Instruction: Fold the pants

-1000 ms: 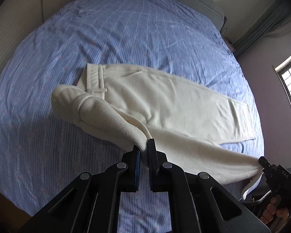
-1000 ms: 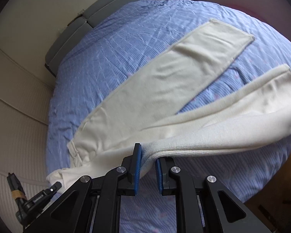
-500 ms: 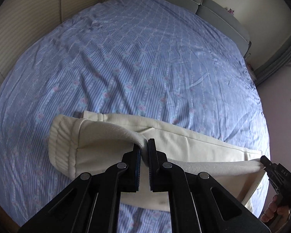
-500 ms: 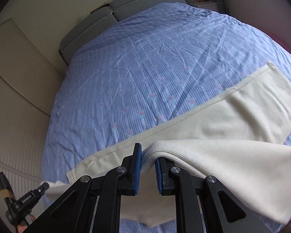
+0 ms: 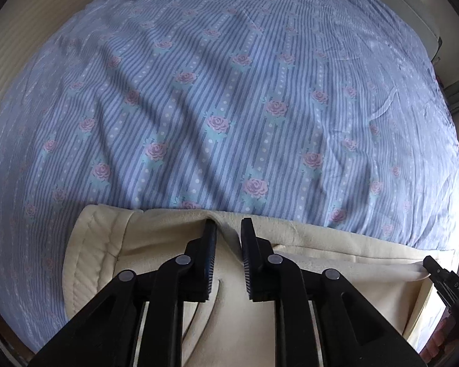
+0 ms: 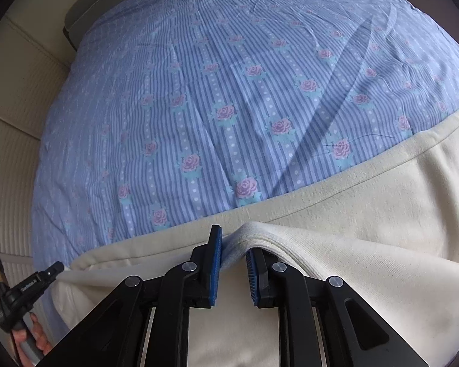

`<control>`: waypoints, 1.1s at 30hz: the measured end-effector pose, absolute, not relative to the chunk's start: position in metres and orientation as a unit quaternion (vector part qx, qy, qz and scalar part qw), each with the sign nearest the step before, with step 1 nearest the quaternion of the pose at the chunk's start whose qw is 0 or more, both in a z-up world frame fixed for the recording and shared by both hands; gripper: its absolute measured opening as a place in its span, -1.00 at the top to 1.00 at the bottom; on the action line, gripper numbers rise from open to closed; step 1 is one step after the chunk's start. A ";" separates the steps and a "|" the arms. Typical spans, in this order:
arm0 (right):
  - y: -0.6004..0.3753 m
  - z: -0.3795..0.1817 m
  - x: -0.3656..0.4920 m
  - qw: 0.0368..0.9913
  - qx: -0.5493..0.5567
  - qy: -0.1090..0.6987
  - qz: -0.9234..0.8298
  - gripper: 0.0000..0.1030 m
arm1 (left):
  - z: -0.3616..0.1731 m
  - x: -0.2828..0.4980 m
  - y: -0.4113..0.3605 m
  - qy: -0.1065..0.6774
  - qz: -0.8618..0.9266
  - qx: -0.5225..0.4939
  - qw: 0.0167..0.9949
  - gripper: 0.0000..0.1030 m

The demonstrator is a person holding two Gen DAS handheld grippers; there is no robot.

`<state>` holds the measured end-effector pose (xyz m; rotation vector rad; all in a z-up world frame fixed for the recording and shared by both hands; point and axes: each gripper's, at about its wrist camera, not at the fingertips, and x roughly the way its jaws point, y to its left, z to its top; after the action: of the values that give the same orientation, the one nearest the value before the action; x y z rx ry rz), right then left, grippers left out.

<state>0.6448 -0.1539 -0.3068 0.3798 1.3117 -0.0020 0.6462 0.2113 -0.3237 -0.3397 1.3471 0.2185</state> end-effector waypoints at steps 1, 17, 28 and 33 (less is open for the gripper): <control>-0.154 -0.308 0.647 0.771 0.178 0.611 -0.001 0.43 | -0.322 0.649 0.211 0.621 0.109 -0.147 0.762 0.14; -0.145 -0.165 0.533 0.831 0.201 0.516 0.057 -0.22 | -0.167 0.543 0.153 0.518 -0.117 -0.075 0.844 -0.37; -0.214 -0.095 0.355 0.859 0.242 0.445 -0.070 -0.22 | -0.117 0.434 0.053 0.471 -0.270 0.002 0.840 -0.45; -0.254 -0.095 0.283 0.846 0.280 0.436 -0.125 -0.22 | -0.110 0.397 -0.006 0.474 -0.319 0.016 0.821 -0.50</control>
<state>0.2833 -0.2540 -0.0950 0.5907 0.9202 -0.2635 0.3971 -0.0056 -0.1103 0.0343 1.0083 -0.6800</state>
